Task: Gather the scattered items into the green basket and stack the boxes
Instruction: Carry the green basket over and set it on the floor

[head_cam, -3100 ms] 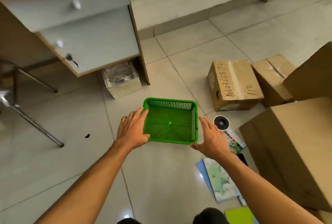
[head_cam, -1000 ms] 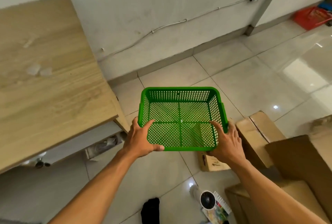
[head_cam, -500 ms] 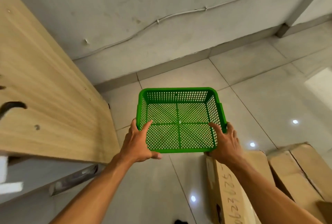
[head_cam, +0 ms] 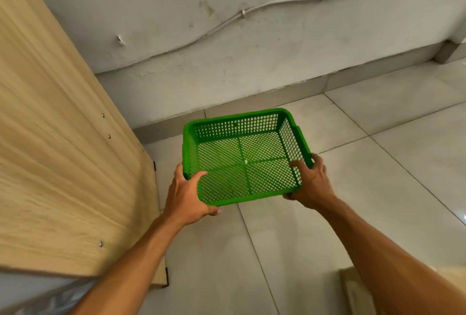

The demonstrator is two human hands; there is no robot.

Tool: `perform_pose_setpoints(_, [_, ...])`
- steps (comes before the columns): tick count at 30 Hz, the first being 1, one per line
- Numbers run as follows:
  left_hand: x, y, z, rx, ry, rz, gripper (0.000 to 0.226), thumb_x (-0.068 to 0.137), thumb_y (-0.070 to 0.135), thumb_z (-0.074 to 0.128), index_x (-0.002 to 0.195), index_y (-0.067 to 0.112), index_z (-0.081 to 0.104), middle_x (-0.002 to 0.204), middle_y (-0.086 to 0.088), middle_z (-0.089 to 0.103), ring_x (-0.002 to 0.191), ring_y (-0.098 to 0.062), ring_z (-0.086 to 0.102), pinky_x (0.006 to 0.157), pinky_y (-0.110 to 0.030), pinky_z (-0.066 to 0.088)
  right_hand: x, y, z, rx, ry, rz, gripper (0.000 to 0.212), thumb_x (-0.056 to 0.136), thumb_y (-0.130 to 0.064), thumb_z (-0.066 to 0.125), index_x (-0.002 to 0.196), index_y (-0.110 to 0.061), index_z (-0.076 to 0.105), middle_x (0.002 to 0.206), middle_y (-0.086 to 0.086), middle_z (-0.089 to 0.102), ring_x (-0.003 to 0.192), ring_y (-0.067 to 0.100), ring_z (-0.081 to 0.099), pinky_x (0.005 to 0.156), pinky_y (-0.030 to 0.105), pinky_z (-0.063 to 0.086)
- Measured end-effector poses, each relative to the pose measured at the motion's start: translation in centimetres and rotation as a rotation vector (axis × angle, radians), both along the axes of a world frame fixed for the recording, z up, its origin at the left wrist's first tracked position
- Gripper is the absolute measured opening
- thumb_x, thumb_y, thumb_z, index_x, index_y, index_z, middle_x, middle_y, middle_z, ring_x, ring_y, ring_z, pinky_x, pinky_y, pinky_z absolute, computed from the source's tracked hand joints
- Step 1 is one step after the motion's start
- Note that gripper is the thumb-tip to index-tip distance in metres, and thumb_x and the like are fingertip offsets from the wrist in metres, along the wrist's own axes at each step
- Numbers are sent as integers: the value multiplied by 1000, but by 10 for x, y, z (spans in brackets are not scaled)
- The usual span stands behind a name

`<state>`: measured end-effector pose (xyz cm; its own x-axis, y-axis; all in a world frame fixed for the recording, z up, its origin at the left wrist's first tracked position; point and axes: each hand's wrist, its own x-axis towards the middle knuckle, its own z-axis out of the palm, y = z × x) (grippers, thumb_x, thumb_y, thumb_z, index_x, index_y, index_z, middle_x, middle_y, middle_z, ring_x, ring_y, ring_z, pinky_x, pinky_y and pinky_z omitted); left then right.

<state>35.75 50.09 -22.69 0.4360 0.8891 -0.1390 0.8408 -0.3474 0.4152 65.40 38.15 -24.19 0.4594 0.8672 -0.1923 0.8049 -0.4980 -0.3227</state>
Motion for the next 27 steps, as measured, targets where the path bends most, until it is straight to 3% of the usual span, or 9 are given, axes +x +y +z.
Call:
perform_pose_setpoints(3, [-1, 23, -7, 3, 49, 85, 92, 67, 56, 80, 145, 26, 41, 159, -10, -1, 139, -35, 31, 113, -38, 34, -10, 28, -3, -21, -63, -10, 100, 77, -67, 69, 154, -40, 12, 161, 17, -14, 148, 41, 10, 113, 55, 30])
perform_pose_setpoints(5, [0, 33, -12, -46, 71, 50, 78, 76, 51, 75, 143, 26, 44, 160, -9, 7, 139, -33, 33, 110, -38, 36, -17, 38, -9, -40, 16, -82, 89, 85, -66, 60, 154, -38, 10, 163, 16, -9, 145, 41, 20, 110, 56, 34])
perform_pose_setpoints(10, [3, 36, -35, 5, 305, -174, 81, 85, 56, 61, 153, 36, 21, 164, 0, 3, 147, -25, 18, 116, -41, 21, -35, 24, -40, -24, 240, -25, 81, 95, -50, 57, 157, -33, 8, 166, 9, 9, 144, 34, 33, 112, 50, 38])
perform_pose_setpoints(14, [17, 48, -53, 162, 300, -159, 80, 91, 55, 52, 155, 34, 10, 164, -3, 5, 149, -26, 12, 119, -41, 16, -37, 22, -63, -40, 116, 62, 86, 95, -56, 53, 157, -39, -5, 167, 5, -5, 150, 29, 22, 115, 47, 33])
perform_pose_setpoints(18, [31, 57, -79, 216, 377, -183, 71, 97, 54, 40, 155, 35, 4, 163, -5, 12, 147, -30, 16, 119, -43, 16, -37, 43, -81, -22, -51, 179, 91, 95, -61, 47, 153, -40, -20, 163, 9, -25, 153, 29, -1, 122, 47, 16])
perform_pose_setpoints(20, [33, 61, -92, 223, 392, -203, 68, 98, 52, 35, 155, 36, 0, 158, -7, 26, 141, -28, 29, 114, -42, 24, -40, 57, -91, -11, -90, 203, 89, 96, -63, 43, 152, -41, -22, 162, 7, -29, 152, 29, -14, 122, 48, 8])
perform_pose_setpoints(23, [29, 67, -105, 342, 311, -200, 60, 102, 44, 26, 152, 42, -6, 134, 2, 52, 114, -20, 50, 94, -35, 35, -46, 71, -107, 49, -96, 187, 80, 96, -66, 35, 152, -45, -17, 162, 3, -28, 149, 30, -25, 122, 49, 7])
perform_pose_setpoints(27, [26, 76, -114, 406, 246, -153, 58, 101, 43, 26, 150, 47, -6, 114, 6, 59, 94, -17, 52, 83, -34, 35, -41, 86, -121, 83, -137, 190, 75, 95, -69, 30, 149, -51, -19, 161, -5, -31, 147, 26, -30, 122, 51, 10])
